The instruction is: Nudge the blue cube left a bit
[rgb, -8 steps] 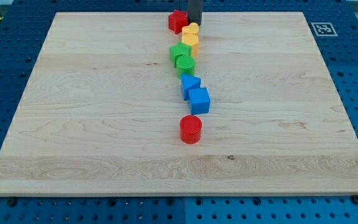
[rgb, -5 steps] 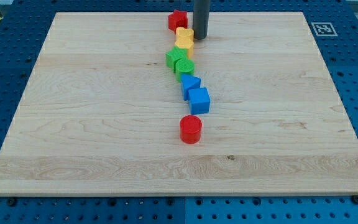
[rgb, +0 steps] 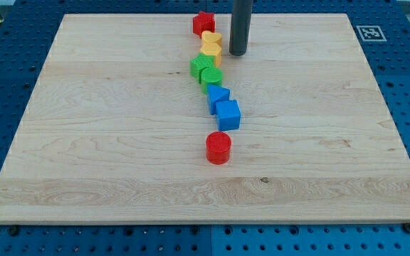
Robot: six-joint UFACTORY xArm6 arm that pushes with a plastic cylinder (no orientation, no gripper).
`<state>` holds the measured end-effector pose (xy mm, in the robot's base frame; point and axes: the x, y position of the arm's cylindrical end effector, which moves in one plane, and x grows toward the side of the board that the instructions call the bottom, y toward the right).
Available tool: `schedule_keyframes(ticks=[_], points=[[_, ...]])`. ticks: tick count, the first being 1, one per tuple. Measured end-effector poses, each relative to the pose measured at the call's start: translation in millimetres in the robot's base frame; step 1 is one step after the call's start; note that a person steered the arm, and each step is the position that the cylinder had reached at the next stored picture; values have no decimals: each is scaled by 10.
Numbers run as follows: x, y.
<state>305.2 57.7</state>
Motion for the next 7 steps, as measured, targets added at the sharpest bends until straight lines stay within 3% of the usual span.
schedule_keyframes(ticks=[2, 5, 7], points=[[136, 23], [1291, 160], [1421, 154]])
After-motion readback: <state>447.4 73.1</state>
